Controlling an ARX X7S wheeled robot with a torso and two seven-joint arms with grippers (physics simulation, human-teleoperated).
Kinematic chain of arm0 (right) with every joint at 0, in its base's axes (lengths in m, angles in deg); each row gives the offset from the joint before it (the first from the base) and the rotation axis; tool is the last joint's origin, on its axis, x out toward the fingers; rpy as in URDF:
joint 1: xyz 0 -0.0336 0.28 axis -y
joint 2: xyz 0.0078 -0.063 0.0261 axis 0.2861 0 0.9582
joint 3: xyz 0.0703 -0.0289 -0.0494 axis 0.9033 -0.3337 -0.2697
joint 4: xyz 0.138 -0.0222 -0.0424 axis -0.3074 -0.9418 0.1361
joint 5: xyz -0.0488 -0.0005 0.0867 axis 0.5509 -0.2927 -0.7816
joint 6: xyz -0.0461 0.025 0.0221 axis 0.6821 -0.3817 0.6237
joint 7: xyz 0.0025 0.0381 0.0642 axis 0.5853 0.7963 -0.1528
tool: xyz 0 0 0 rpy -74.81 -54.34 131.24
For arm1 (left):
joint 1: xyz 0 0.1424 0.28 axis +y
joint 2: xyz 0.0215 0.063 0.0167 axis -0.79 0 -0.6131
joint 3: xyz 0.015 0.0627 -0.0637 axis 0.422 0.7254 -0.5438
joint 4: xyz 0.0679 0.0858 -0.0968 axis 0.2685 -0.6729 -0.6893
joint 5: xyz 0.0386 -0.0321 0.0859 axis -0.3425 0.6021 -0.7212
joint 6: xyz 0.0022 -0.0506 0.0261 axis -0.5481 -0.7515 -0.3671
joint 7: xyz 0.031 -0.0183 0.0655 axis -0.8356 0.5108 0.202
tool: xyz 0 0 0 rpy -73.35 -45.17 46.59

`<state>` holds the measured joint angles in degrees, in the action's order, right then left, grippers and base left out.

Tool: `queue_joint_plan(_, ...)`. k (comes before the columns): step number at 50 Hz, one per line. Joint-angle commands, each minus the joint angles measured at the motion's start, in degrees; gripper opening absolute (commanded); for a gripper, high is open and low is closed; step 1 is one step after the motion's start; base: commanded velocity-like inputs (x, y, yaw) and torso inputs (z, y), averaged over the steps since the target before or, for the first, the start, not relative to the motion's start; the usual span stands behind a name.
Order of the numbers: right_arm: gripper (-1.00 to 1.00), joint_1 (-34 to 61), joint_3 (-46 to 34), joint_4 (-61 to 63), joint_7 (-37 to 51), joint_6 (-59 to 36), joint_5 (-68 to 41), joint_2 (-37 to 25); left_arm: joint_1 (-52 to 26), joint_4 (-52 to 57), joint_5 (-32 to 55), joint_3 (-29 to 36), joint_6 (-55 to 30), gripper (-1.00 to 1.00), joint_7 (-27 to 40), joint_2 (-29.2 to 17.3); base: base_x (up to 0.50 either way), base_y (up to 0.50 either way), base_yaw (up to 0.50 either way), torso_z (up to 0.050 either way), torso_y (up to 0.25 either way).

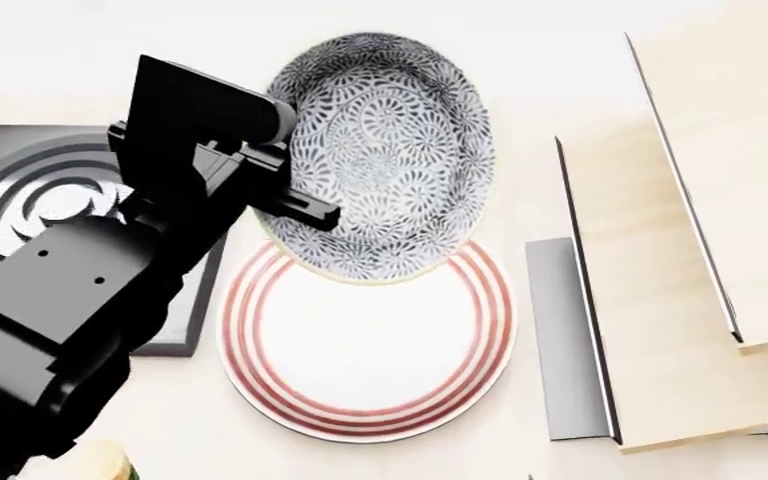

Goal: Pick up the akita bowl and put it on the plate.

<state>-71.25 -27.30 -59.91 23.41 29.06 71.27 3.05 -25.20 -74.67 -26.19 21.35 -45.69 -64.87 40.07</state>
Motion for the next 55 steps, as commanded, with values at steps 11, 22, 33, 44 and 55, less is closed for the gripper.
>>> queue_joint_plan(11, 1.0, 0.14, -0.53, -0.23, 0.08, -0.21, -0.21, -0.06, 1.11, -2.01, 4.59, -2.06, -1.21, -1.0, -0.88, 0.55, 0.0, 0.0, 0.0, 0.0, -0.036)
queue_joint_plan(22, 1.0, 0.46, -0.88, -1.01, 0.17, -0.05, -0.06, 0.14, -0.16, -4.78, 16.78, -10.75, -9.03, -1.0, -1.09, 1.13, 0.0, 0.0, 0.0, 0.0, 0.0)
queue_joint_plan(33, 1.0, 0.53, -0.98, -1.26, 0.26, 0.24, -0.23, 0.05, -1.96, -8.45, 17.38, -9.57, -14.82, -1.0, 2.07, 1.42, 0.0, 0.0, 0.0, 0.0, 0.0)
queue_joint_plan(44, 1.0, 0.79, -1.21, -1.81, 0.28, 0.42, -0.29, 0.11, -5.74, -2.54, 18.7, -4.04, -30.64, -1.0, 3.79, -1.34, 0.0, 0.0, 0.0, 0.0, 0.0)
queue_joint_plan(55, 1.0, 1.0, -1.61, -2.29, 0.1, 0.44, -0.45, 0.21, -10.6, -1.59, 19.23, -1.75, -36.43, -1.0, 3.25, -1.88, 0.0, 0.0, 0.0, 0.0, 0.0)
